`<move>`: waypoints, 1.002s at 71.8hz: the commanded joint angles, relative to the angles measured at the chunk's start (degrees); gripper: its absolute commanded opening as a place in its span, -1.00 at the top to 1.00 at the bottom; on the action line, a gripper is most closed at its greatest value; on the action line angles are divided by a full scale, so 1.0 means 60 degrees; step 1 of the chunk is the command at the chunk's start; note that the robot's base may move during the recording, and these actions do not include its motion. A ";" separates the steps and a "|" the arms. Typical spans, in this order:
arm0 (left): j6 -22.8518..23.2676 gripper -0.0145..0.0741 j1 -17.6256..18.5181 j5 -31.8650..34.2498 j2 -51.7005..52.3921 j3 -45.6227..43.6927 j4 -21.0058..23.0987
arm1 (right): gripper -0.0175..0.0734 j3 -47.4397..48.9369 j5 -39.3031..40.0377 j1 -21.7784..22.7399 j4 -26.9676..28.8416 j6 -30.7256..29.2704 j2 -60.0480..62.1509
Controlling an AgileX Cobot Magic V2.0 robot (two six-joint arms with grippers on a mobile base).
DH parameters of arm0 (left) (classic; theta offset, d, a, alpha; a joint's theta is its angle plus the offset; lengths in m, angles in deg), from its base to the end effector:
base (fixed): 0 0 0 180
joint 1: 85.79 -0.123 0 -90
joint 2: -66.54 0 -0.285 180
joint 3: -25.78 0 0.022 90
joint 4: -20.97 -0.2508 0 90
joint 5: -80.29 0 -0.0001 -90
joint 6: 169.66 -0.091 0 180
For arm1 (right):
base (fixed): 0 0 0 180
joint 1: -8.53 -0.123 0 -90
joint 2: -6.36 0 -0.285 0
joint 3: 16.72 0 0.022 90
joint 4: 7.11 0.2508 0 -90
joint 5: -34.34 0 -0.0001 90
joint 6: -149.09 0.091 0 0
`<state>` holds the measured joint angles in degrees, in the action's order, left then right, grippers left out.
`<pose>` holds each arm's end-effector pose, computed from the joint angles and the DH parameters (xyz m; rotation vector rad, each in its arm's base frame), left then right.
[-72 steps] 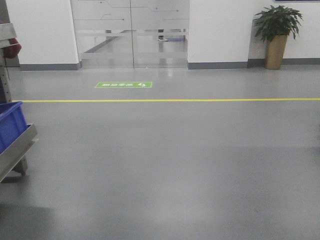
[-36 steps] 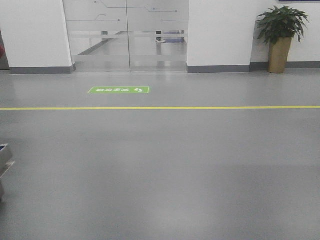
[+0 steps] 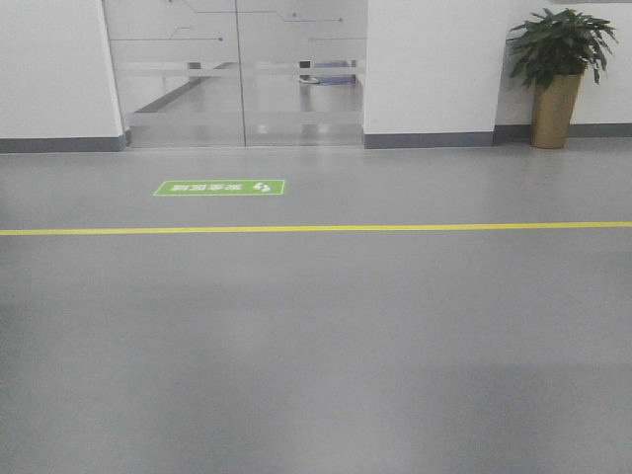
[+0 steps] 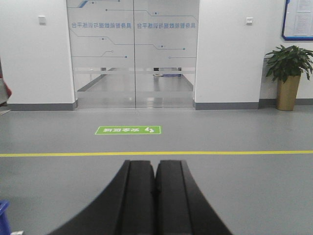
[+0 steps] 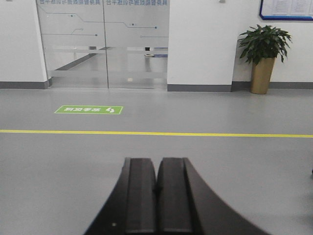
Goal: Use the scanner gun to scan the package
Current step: 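Drive forward and turn toward the red-framed table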
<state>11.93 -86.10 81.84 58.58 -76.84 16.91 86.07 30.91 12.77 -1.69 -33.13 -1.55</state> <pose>0.0564 0.0001 0.2145 0.0291 1.4623 0.0381 0.0566 -0.0037 0.2077 0.0957 1.5423 -0.0102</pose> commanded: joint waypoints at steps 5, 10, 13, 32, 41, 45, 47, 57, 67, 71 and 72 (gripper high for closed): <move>-0.0002 0.92 -0.0004 0.0151 0.0029 -0.0029 0.0016 | 0.97 -0.0001 0.0224 0.0016 0.0002 -0.0034 0.0021; -0.0002 0.92 -0.0004 0.0151 0.0029 -0.0029 0.0016 | 0.97 -0.0001 0.0224 0.0016 0.0002 -0.0034 0.0021; -0.0002 0.92 -0.0004 0.0151 0.0029 -0.0029 0.0016 | 0.97 -0.0001 0.0224 0.0016 0.0002 -0.0034 0.0021; -0.0002 0.92 -0.0004 0.0151 0.0029 -0.0029 0.0016 | 0.97 -0.0001 0.0224 0.0016 0.0002 -0.0034 0.0021; -0.0002 0.92 -0.0004 0.0151 0.0029 -0.0029 0.0016 | 0.97 -0.0001 0.0224 0.0016 0.0002 -0.0034 0.0021; -0.0002 0.92 -0.0004 0.0151 0.0029 -0.0029 0.0016 | 0.97 -0.0001 0.0224 0.0016 0.0002 -0.0034 0.0021; -0.0002 0.92 -0.0004 0.0151 0.0029 -0.0029 0.0016 | 0.97 -0.0001 0.0224 0.0016 0.0002 -0.0034 0.0021; -0.0002 0.92 -0.0004 0.0151 0.0029 -0.0029 0.0016 | 0.97 -0.0001 0.0224 0.0016 0.0002 -0.0034 0.0021; -0.0002 0.92 -0.0004 0.0151 0.0029 -0.0029 0.0016 | 0.97 -0.0001 0.0224 0.0016 0.0002 -0.0034 0.0021; -0.0002 0.92 -0.0004 0.0151 0.0029 -0.0029 0.0016 | 0.97 -0.0001 0.0224 0.0016 0.0002 -0.0034 0.0021; -0.0002 0.92 -0.0004 0.0151 0.0029 -0.0029 0.0016 | 0.97 -0.0001 0.0224 0.0016 0.0002 -0.0034 0.0021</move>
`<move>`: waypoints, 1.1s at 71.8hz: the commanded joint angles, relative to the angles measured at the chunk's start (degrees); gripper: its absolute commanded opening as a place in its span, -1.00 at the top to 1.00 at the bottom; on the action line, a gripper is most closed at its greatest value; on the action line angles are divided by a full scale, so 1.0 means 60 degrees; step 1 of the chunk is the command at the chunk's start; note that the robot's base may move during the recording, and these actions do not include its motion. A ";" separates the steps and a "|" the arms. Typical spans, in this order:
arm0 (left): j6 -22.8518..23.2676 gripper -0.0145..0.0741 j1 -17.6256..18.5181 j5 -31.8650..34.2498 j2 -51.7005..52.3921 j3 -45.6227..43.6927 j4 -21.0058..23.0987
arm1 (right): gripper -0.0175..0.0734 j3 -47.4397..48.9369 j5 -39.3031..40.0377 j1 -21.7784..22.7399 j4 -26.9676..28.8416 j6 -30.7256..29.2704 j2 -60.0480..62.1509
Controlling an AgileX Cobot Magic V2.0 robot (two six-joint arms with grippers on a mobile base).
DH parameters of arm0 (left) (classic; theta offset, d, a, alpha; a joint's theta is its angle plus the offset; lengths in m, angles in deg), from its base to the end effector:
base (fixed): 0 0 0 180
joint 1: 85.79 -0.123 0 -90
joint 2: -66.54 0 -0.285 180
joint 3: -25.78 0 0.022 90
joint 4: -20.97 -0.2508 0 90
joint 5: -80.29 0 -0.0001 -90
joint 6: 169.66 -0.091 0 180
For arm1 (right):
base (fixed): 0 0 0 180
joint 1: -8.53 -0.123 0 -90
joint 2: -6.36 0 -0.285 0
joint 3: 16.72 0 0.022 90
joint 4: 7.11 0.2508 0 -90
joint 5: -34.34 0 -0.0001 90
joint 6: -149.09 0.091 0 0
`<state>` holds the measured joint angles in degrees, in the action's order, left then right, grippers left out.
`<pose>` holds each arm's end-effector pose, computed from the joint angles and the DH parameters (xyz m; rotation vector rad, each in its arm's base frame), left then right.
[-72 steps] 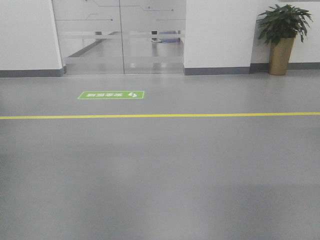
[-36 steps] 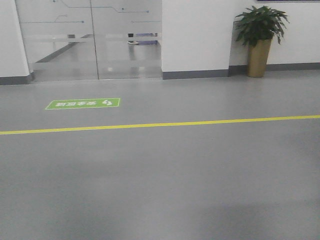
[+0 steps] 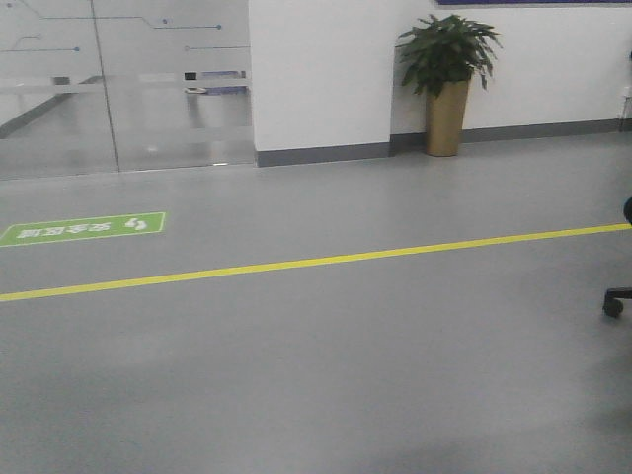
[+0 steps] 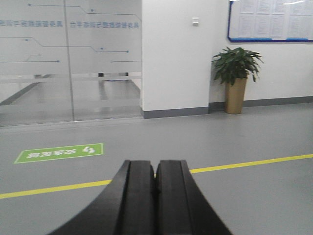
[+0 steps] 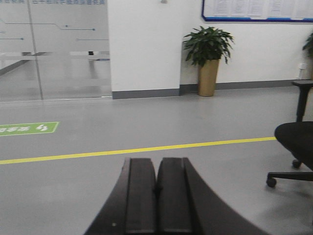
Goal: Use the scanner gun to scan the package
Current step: 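Drive forward and turn toward the red-framed table, then approach the table edge facing the cardboard box and scanner gun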
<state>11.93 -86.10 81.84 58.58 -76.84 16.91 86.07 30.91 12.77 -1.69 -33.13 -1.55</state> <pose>0.0564 0.0001 0.2145 0.0291 1.4623 0.0381 0.0566 -0.0037 0.2077 0.0957 1.5423 -0.0102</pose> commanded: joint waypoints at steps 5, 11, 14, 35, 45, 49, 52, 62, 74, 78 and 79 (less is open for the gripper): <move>-0.0002 0.92 -0.0004 0.0151 0.0029 -0.0029 0.0016 | 0.97 -0.0001 0.0224 0.0016 0.0002 -0.0034 0.0021; -0.0002 0.92 -0.0004 0.0151 0.0029 -0.0029 0.0016 | 0.97 -0.0001 0.0224 0.0016 0.0002 -0.0034 0.0021; -0.0002 0.92 -0.0004 0.0151 0.0029 -0.0029 0.0016 | 0.97 -0.0001 0.0224 0.0016 0.0002 -0.0034 0.0021; -0.0002 0.92 -0.0004 0.0151 0.0029 -0.0029 0.0016 | 0.97 -0.0001 0.0224 0.0016 0.0002 -0.0034 0.0021; -0.0002 0.92 -0.0004 0.0151 0.0029 -0.0029 0.0016 | 0.97 -0.0001 0.0224 0.0016 0.0002 -0.0034 0.0021; -0.0002 0.92 -0.0004 0.0151 0.0029 -0.0029 0.0016 | 0.97 -0.0001 0.0224 0.0016 0.0002 -0.0034 0.0021; -0.0002 0.92 -0.0004 0.0151 0.0029 -0.0029 0.0016 | 0.97 -0.0001 0.0224 0.0016 0.0002 -0.0034 0.0021; -0.0002 0.92 -0.0004 0.0151 0.0029 -0.0029 0.0016 | 0.97 -0.0001 0.0224 0.0016 0.0002 -0.0034 0.0021; -0.0002 0.92 -0.0004 0.0151 0.0029 -0.0029 0.0016 | 0.97 -0.0001 0.0224 0.0016 0.0002 -0.0034 0.0021; -0.0002 0.92 -0.0004 0.0151 0.0029 -0.0029 0.0016 | 0.97 -0.0001 0.0224 0.0016 0.0002 -0.0034 0.0021; -0.0002 0.92 -0.0004 0.0151 0.0029 -0.0029 0.0016 | 0.97 -0.0001 0.0224 0.0016 0.0002 -0.0034 0.0021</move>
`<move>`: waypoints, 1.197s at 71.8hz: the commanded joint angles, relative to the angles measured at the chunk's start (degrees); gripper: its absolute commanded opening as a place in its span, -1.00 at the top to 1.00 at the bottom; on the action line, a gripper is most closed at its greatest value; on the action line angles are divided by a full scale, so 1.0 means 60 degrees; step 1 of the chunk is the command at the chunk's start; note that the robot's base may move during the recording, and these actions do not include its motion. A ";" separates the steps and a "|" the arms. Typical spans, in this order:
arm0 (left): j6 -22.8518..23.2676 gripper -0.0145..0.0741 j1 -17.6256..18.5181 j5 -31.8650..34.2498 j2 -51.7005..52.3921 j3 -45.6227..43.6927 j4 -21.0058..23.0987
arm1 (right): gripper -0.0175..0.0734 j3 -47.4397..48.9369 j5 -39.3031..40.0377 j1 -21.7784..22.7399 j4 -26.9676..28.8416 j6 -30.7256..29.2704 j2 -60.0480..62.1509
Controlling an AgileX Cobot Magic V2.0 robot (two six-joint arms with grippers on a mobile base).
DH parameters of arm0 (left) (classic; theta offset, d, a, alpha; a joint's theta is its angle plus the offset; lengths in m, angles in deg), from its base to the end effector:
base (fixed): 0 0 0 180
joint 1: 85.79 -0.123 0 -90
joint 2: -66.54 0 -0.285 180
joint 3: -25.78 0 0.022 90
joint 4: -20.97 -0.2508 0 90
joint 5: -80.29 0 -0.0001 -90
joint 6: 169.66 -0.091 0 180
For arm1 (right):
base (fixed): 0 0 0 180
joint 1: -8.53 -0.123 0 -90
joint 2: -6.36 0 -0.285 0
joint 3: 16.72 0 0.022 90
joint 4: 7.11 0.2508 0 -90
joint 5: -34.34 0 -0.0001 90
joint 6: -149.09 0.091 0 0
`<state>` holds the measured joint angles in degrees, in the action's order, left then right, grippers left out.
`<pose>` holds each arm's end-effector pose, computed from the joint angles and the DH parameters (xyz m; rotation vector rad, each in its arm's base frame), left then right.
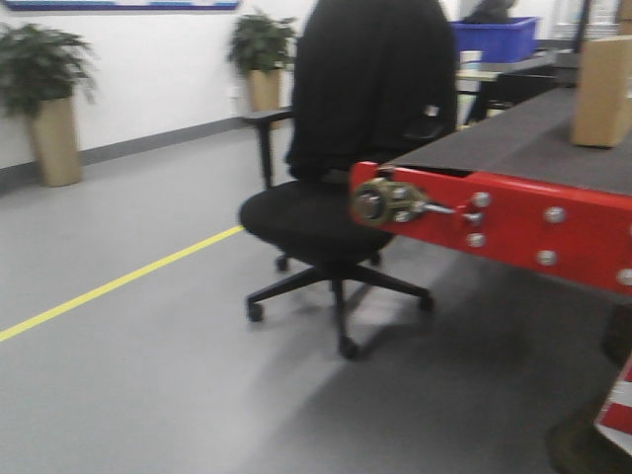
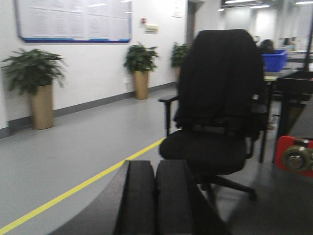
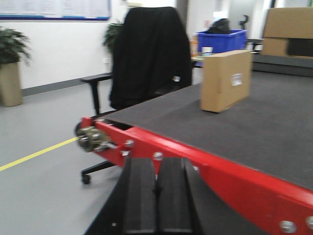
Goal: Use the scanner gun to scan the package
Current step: 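Approach the table edge facing the cardboard box and scanner gun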
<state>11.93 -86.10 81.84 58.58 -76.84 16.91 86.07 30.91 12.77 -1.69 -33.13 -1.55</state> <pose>0.0564 0.0001 0.2145 0.0291 1.4623 0.0381 0.0566 -0.0037 0.2077 0.0957 1.5423 -0.0102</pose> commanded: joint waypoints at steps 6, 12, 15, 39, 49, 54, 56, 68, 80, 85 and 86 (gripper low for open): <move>-0.0002 0.92 -0.0004 0.0151 0.0029 -0.0029 0.0016 | 0.97 -0.0001 0.0224 0.0016 0.0002 -0.0034 0.0021; -0.0002 0.92 -0.0004 0.0151 0.0029 -0.0029 0.0016 | 0.97 -0.0001 0.0224 0.0016 0.0002 -0.0034 0.0021; -0.0002 0.92 -0.0004 0.0151 0.0029 -0.0029 0.0016 | 0.97 -0.0001 0.0224 0.0016 0.0002 -0.0034 0.0021; -0.0002 0.92 -0.0004 0.0151 0.0029 -0.0029 0.0016 | 0.97 -0.0001 0.0224 0.0016 0.0002 -0.0034 0.0021; -0.0002 0.92 -0.0004 0.0151 0.0029 -0.0029 0.0016 | 0.97 -0.0001 0.0224 0.0016 0.0002 -0.0034 0.0021; -0.0002 0.92 -0.0004 0.0151 0.0029 -0.0029 0.0016 | 0.97 -0.0001 0.0224 0.0016 0.0002 -0.0034 0.0021; -0.0002 0.92 -0.0004 0.0151 0.0029 -0.0029 0.0016 | 0.97 -0.0001 0.0224 0.0016 0.0002 -0.0034 0.0021; -0.0002 0.92 -0.0004 0.0151 0.0029 -0.0029 0.0016 | 0.97 -0.0001 0.0224 0.0016 0.0002 -0.0034 0.0021; -0.0002 0.92 -0.0004 0.0151 0.0029 -0.0029 0.0016 | 0.97 -0.0001 0.0224 0.0016 0.0002 -0.0034 0.0021; -0.0002 0.92 -0.0004 0.0151 0.0029 -0.0029 0.0016 | 0.97 -0.0001 0.0224 0.0016 0.0002 -0.0034 0.0021; -0.0002 0.92 -0.0004 0.0151 0.0029 -0.0029 0.0016 | 0.97 -0.0001 0.0224 0.0016 0.0002 -0.0034 0.0021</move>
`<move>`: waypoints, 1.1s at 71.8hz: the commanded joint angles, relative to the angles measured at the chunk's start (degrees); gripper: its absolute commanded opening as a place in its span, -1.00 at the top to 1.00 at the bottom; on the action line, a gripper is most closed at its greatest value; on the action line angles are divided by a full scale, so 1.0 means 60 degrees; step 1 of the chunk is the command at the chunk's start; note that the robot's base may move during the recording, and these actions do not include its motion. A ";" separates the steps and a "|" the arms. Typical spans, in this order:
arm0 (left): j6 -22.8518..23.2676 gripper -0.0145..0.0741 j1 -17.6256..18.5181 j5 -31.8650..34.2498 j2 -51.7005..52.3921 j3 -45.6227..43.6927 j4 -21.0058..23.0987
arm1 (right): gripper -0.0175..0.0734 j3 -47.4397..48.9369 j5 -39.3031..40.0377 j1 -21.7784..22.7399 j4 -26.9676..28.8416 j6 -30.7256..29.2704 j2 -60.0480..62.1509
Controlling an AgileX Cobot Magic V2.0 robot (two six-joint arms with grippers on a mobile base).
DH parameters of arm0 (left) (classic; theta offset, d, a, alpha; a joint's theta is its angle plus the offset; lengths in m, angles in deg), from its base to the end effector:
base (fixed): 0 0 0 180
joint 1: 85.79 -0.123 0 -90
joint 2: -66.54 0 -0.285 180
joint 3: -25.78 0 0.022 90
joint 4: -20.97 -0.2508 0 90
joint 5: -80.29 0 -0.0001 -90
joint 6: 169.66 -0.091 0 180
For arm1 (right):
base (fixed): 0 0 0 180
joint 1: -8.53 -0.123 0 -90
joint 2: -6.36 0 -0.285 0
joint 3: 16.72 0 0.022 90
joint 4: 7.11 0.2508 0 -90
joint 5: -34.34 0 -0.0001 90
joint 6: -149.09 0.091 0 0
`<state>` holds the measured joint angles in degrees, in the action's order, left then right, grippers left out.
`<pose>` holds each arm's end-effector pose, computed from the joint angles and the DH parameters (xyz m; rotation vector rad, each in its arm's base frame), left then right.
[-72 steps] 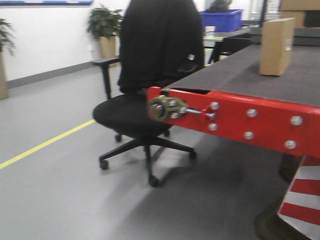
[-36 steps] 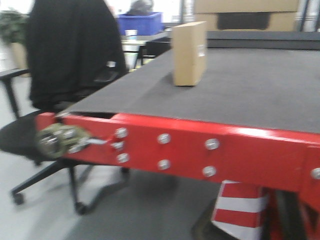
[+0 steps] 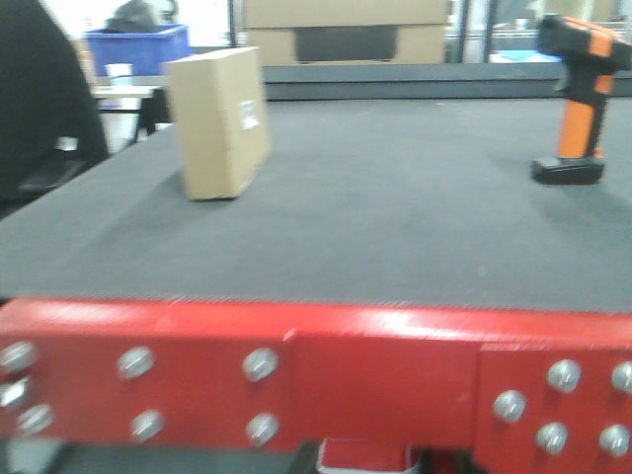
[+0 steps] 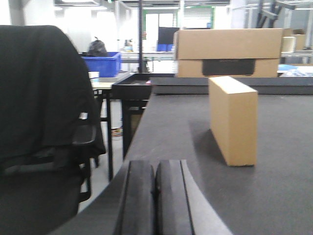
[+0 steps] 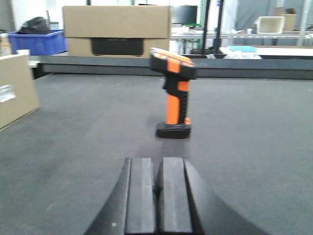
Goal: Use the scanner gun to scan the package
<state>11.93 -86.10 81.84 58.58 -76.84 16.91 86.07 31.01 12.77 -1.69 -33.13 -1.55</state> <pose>0.0564 0.0001 0.2145 0.0291 1.4623 0.0381 0.0566 -0.0037 0.2079 0.0957 1.5405 -0.0103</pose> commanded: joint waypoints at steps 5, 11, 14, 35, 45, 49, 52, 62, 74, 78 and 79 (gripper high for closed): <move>-0.0002 0.92 -0.0004 0.0151 0.0029 -0.0029 0.0016 | 0.97 -0.0001 0.0207 0.0016 0.0002 -0.0034 0.0021; -0.0002 0.92 -0.0004 0.0151 0.0029 -0.0029 0.0016 | 0.97 -0.0001 0.0207 0.0016 0.0002 -0.0034 0.0021; -0.0002 0.92 -0.0004 0.0151 0.0029 -0.0029 0.0016 | 0.97 -0.0001 0.0207 0.0016 0.0002 -0.0034 0.0021; -0.0002 0.92 -0.0004 0.0151 0.0029 -0.0029 0.0016 | 0.97 -0.0001 0.0207 0.0016 0.0002 -0.0034 0.0021; -0.0002 0.92 -0.0004 0.0151 0.0029 -0.0029 0.0016 | 0.97 -0.0001 0.0207 0.0016 0.0002 -0.0034 0.0021; -0.0002 0.92 -0.0004 0.0151 0.0029 -0.0029 0.0016 | 0.97 -0.0001 0.0207 0.0016 0.0002 -0.0034 0.0021; -0.0002 0.92 -0.0004 0.0151 0.0029 -0.0029 0.0016 | 0.97 -0.0001 0.0207 0.0016 0.0002 -0.0034 0.0021; -0.0002 0.92 -0.0004 0.0151 0.0029 -0.0029 0.0016 | 0.97 -0.0001 0.0207 0.0016 0.0002 -0.0034 0.0021; -0.0002 0.92 -0.0004 0.0151 0.0029 -0.0029 0.0016 | 0.97 -0.0001 0.0207 0.0016 0.0002 -0.0034 0.0021; -0.0002 0.92 -0.0004 0.0151 0.0029 -0.0029 0.0016 | 0.97 -0.0001 0.0207 0.0016 0.0002 -0.0034 0.0021; -0.0002 0.92 -0.0004 0.0151 0.0029 -0.0029 0.0016 | 0.97 -0.0001 0.0207 0.0016 0.0002 -0.0034 0.0021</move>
<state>11.93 -86.10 81.84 58.58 -76.84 16.91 86.07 31.01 12.77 -1.69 -33.13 -1.55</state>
